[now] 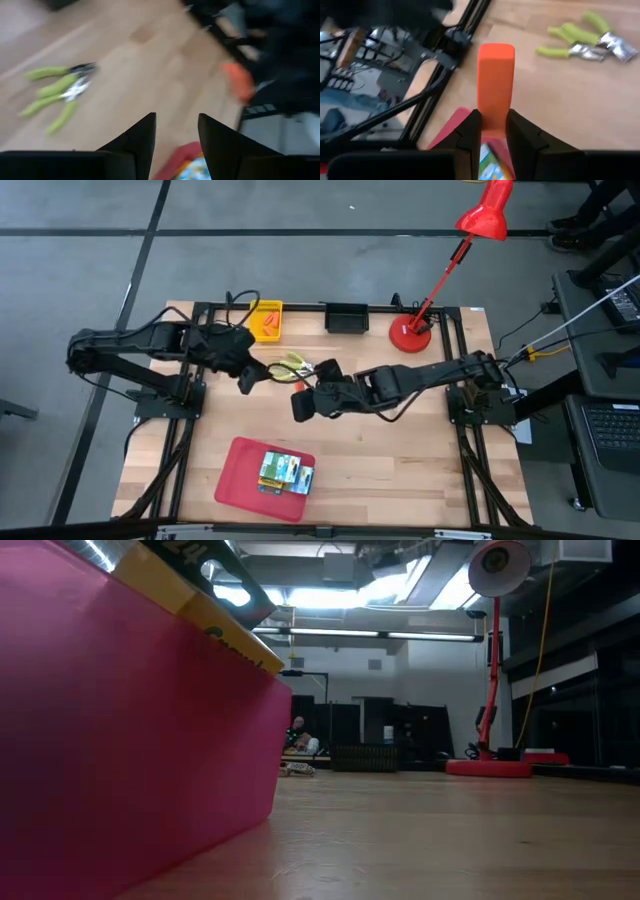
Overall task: Pick & Place School Supplies
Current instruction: Put the orange eraser into the yellow bin
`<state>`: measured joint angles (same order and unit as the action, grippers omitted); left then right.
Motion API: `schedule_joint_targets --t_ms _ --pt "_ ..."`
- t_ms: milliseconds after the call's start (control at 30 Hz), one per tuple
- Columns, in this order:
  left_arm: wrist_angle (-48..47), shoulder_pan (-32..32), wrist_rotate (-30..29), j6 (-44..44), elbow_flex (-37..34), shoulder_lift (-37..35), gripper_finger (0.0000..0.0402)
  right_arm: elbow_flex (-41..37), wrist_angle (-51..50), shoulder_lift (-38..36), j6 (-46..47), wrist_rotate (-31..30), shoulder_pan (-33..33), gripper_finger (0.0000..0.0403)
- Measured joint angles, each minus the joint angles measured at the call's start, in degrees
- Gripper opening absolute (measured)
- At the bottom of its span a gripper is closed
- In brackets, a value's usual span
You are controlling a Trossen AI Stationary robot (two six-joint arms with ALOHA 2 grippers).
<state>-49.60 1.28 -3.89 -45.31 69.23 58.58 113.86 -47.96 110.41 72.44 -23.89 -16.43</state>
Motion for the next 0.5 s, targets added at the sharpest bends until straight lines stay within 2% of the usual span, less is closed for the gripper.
schedule_joint_targets --t_ms 200,500 --pt "10.24 0.00 4.31 -1.39 0.01 1.94 0.0144 0.04 1.51 0.13 -0.58 -2.34 0.13 0.0077" --pt "15.38 0.61 5.17 -1.98 0.00 6.11 0.0144 0.07 3.72 0.13 -1.35 -4.89 0.18 0.0077"
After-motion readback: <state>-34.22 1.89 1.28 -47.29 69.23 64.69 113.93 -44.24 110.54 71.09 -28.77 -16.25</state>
